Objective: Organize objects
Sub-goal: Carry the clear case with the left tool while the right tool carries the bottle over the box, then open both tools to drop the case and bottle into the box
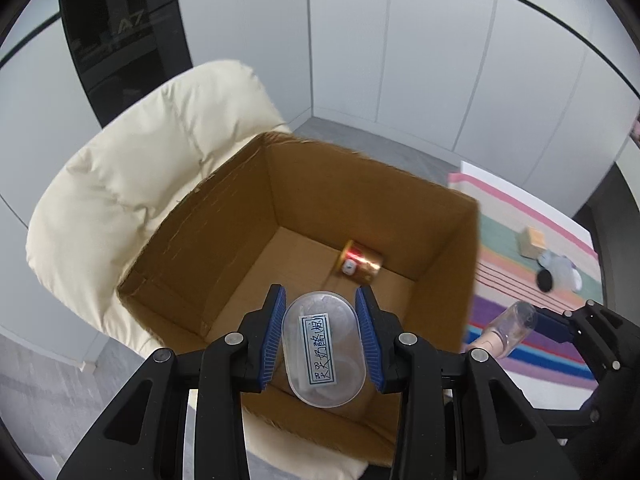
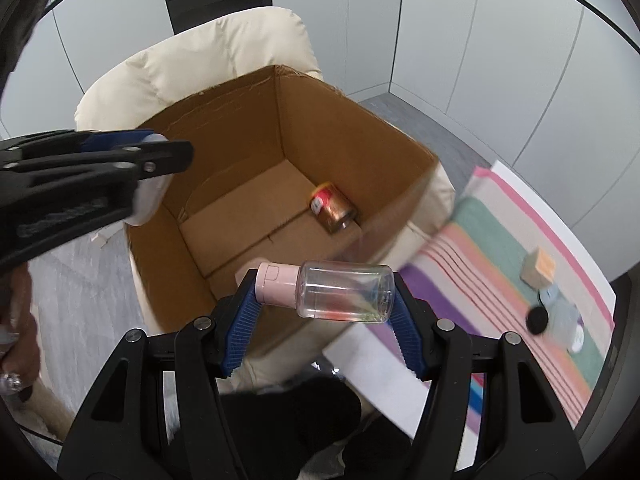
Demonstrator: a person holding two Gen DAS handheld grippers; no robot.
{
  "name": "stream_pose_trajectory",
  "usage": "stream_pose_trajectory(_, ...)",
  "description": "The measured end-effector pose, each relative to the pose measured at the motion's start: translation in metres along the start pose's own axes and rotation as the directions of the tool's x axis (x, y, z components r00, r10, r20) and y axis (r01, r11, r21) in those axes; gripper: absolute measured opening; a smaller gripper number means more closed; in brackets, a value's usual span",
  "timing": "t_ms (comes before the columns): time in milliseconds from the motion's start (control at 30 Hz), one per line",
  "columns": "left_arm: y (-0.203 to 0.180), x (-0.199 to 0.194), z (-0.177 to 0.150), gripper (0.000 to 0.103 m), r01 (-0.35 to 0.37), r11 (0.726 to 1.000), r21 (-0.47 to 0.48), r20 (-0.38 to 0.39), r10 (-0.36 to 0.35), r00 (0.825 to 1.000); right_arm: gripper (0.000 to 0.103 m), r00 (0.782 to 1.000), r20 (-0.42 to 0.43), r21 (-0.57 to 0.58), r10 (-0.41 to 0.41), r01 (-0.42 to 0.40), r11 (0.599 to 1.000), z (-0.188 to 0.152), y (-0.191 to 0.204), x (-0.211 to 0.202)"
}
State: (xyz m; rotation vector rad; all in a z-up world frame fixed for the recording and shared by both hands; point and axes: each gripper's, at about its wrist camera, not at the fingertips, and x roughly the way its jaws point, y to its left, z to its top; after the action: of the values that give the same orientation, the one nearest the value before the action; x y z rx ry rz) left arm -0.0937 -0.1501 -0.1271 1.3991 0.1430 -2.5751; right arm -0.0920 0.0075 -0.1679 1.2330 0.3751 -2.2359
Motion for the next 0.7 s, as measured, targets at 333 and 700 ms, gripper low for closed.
stream_pose_trajectory(333,0.040,0.035,-0.007,0.075,0.009,0.987,-0.161,-0.169,-0.037,0.985,0.090,0.999,-0.005,-0.062,0.048,-0.049,0.997,0.030,0.018,0.040)
stream_pose_trajectory(700,0.053,0.027,-0.007,0.089,-0.006,0.977,-0.214,-0.146,-0.026,0.989,0.103,0.999,-0.006,0.037,0.043,-0.042,0.998,0.022,0.002,0.037)
